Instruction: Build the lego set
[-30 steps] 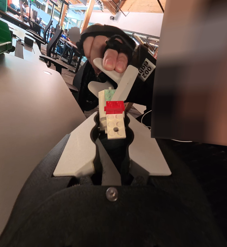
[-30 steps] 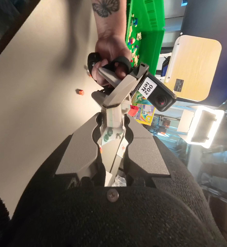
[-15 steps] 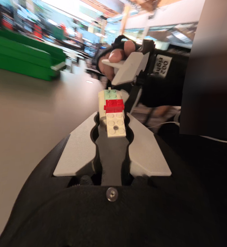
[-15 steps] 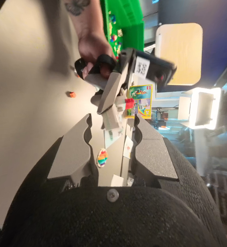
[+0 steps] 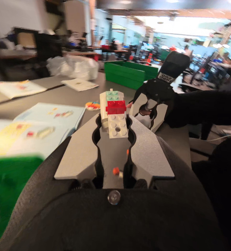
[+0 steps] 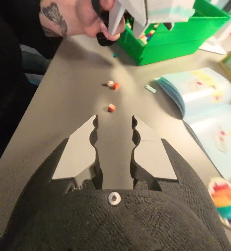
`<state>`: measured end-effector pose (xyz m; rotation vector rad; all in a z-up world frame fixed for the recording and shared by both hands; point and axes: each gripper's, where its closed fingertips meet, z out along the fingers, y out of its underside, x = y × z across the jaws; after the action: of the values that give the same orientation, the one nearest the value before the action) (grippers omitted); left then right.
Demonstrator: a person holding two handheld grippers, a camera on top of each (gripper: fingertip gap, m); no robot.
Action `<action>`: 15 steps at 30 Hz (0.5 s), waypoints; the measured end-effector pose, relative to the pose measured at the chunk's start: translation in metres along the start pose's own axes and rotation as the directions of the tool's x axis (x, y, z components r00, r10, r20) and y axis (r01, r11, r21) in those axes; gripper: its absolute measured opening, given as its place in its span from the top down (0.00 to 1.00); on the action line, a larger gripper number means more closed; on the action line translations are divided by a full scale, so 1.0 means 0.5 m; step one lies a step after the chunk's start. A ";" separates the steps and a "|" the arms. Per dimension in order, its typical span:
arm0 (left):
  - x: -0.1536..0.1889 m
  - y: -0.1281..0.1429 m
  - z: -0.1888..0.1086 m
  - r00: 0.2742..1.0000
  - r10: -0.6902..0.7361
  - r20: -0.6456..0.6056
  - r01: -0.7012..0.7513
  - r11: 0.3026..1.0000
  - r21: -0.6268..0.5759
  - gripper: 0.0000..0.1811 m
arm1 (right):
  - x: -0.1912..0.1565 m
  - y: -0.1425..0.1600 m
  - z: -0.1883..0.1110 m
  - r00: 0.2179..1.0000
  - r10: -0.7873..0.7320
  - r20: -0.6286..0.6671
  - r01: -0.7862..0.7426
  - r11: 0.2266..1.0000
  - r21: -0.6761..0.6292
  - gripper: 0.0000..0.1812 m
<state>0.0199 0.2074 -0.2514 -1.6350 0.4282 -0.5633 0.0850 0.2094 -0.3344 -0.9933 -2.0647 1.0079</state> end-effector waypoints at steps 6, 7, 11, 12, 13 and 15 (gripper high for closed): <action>-0.018 0.040 -0.060 0.981 -0.043 0.191 0.029 0.997 0.073 0.80 | -0.004 -0.037 0.071 0.987 -0.001 0.161 -0.009 0.998 0.058 0.82; -0.024 0.040 -0.068 0.974 -0.043 0.223 0.024 0.996 0.086 0.80 | -0.008 -0.049 0.080 0.984 -0.001 0.178 -0.013 0.997 0.076 0.84; -0.043 0.028 -0.088 0.960 -0.058 0.273 0.019 0.989 0.145 0.80 | -0.042 -0.055 0.121 0.973 -0.009 0.230 0.008 1.000 0.007 0.91; -0.046 0.028 -0.088 0.961 -0.067 0.270 0.028 0.989 0.148 0.80 | -0.048 -0.051 0.132 0.973 -0.002 0.229 0.008 1.000 -0.028 0.92; -0.051 0.030 -0.088 0.959 -0.076 0.273 0.037 0.989 0.146 0.80 | -0.048 -0.045 0.143 0.977 0.014 0.214 0.000 0.998 -0.066 0.93; -0.056 0.032 -0.090 0.955 -0.083 0.285 0.043 0.989 0.143 0.80 | -0.039 -0.036 0.161 0.985 0.061 0.160 -0.040 0.991 -0.130 0.92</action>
<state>-0.0284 0.1852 -0.2665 -1.5737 0.1182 -0.3822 0.0261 0.1566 -0.3644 -1.0620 -2.2722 1.0254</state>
